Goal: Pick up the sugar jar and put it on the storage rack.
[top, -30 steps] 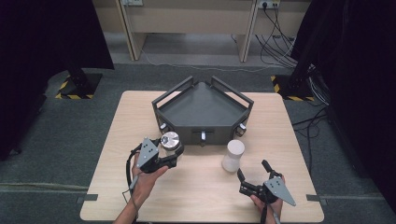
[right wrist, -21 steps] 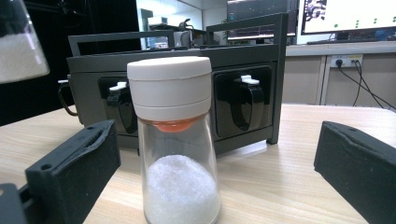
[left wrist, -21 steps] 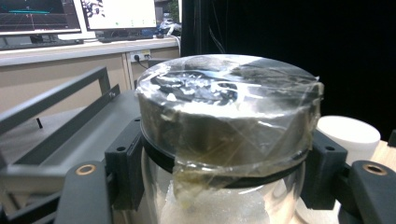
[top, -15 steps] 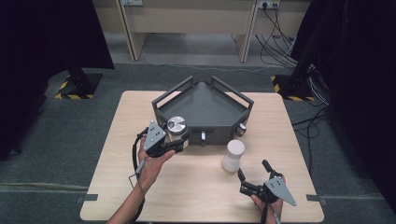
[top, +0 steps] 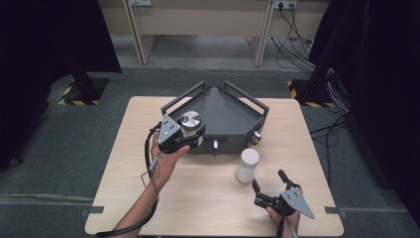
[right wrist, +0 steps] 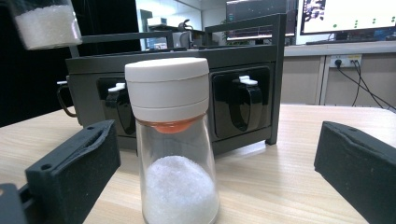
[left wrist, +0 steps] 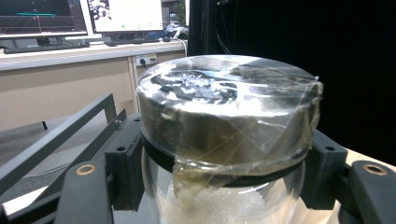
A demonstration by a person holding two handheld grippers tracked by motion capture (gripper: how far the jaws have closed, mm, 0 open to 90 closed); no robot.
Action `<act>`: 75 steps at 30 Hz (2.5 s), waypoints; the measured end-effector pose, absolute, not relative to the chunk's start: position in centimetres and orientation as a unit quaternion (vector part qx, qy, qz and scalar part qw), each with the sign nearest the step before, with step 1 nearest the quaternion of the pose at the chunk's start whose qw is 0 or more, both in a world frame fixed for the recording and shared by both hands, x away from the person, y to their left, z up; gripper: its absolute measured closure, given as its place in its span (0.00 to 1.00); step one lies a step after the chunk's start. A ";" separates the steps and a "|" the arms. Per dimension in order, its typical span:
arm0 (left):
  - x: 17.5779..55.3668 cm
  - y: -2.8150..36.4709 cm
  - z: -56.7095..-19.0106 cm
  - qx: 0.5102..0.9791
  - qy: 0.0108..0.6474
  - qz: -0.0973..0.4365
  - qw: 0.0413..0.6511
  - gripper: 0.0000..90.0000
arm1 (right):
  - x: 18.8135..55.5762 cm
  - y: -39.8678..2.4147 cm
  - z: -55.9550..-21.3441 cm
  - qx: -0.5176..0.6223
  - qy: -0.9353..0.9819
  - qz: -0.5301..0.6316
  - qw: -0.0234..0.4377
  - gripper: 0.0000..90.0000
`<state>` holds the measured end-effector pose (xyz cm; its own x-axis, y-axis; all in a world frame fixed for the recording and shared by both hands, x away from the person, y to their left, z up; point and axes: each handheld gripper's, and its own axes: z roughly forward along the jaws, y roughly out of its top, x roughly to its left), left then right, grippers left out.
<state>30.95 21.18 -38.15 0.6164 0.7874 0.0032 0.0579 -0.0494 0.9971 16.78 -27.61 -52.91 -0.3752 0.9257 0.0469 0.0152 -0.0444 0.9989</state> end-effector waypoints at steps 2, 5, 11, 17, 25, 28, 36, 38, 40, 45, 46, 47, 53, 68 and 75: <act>31.3 21.0 -37.8 0.661 0.322 0.302 0.607 0.34 | 16.8 -27.6 -52.9 0.408 0.576 0.597 0.382 0.01; 31.9 20.7 -37.2 0.660 0.325 0.306 0.604 0.34 | 16.8 -27.6 -52.9 0.408 0.576 0.597 0.381 0.01; 33.1 19.9 -36.6 0.654 0.337 0.311 0.602 0.34 | 16.8 -27.7 -52.9 0.409 0.576 0.597 0.380 0.01; 34.1 19.3 -36.8 0.650 0.352 0.315 0.596 0.34 | 16.8 -27.7 -52.9 0.409 0.575 0.599 0.379 0.01; 35.5 18.7 -37.4 0.648 0.369 0.326 0.581 0.34 | 16.8 -27.7 -52.9 0.409 0.574 0.600 0.378 0.01; 35.9 18.3 -37.5 0.646 0.376 0.330 0.577 0.34 | 16.8 -27.7 -52.9 0.409 0.575 0.600 0.378 0.01; 36.8 17.5 -37.8 0.647 0.387 0.344 0.560 0.34 | 16.8 -27.8 -52.9 0.408 0.574 0.601 0.377 0.01; 37.0 17.4 -38.0 0.647 0.392 0.345 0.556 0.34 | 16.8 -27.8 -52.9 0.408 0.574 0.601 0.376 0.01; 37.1 17.4 -38.1 0.644 0.398 0.344 0.555 0.34 | 16.8 -27.8 -52.9 0.409 0.575 0.601 0.376 0.01; 37.5 17.3 -38.5 0.644 0.406 0.347 0.548 0.34 | 16.9 -27.8 -52.9 0.408 0.575 0.602 0.375 0.01; 37.5 17.3 -38.6 0.643 0.409 0.347 0.547 0.34 | 16.9 -27.8 -52.9 0.408 0.575 0.601 0.376 0.01; 37.6 17.3 -38.7 0.642 0.411 0.346 0.547 0.34 | 16.9 -27.8 -52.9 0.408 0.575 0.601 0.375 0.01; 37.9 16.9 -39.1 0.641 0.417 0.347 0.542 0.34 | 16.9 -27.7 -52.9 0.406 0.577 0.601 0.374 0.01; 37.7 16.7 -39.8 0.637 0.413 0.358 0.544 0.34 | 16.8 -27.7 -52.9 0.406 0.576 0.602 0.375 0.01; 37.4 16.6 -39.8 0.630 0.417 0.359 0.548 0.23 | 16.8 -27.7 -52.9 0.406 0.576 0.602 0.375 0.01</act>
